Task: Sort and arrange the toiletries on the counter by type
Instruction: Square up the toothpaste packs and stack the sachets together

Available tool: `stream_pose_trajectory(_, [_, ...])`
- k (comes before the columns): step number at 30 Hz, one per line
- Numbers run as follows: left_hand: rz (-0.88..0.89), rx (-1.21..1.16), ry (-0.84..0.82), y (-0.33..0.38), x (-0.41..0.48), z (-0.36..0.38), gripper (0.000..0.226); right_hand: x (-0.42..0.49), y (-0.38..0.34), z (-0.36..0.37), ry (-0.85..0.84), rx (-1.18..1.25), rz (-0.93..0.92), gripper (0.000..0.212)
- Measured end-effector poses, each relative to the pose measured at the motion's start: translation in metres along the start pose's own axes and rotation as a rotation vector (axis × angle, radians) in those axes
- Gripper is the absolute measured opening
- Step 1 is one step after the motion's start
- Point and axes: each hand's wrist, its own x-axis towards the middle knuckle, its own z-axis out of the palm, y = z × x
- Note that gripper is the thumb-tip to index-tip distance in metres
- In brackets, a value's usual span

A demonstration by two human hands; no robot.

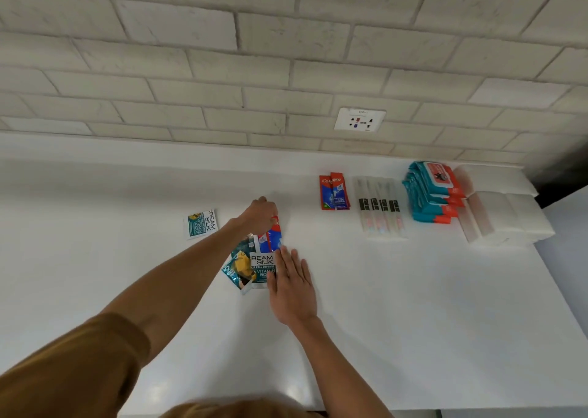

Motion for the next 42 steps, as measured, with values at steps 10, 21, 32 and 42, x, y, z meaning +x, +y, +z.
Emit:
stream_pose_trajectory(10, [0.03, 0.08, -0.22, 0.006, 0.004, -0.024, 0.042, 0.0, 0.003, -0.003, 0.009, -0.001, -0.023, 0.066])
stream_pose_trajectory(21, [0.142, -0.207, -0.071, 0.004, -0.015, -0.026, 0.026, 0.011, 0.017, -0.018, 0.132, 0.314, 0.058, 0.048])
stream_pose_trajectory(32, [0.161, -0.672, 0.125, 0.057, 0.0, -0.034, 0.027, 0.049, 0.054, -0.079, 0.453, 0.951, 0.407, 0.013])
stream_pose_trajectory(42, [-0.108, -1.245, 0.253, 0.097, 0.017, 0.011, 0.023, 0.09, 0.074, -0.11, 0.657, 1.236, 0.447, 0.017])
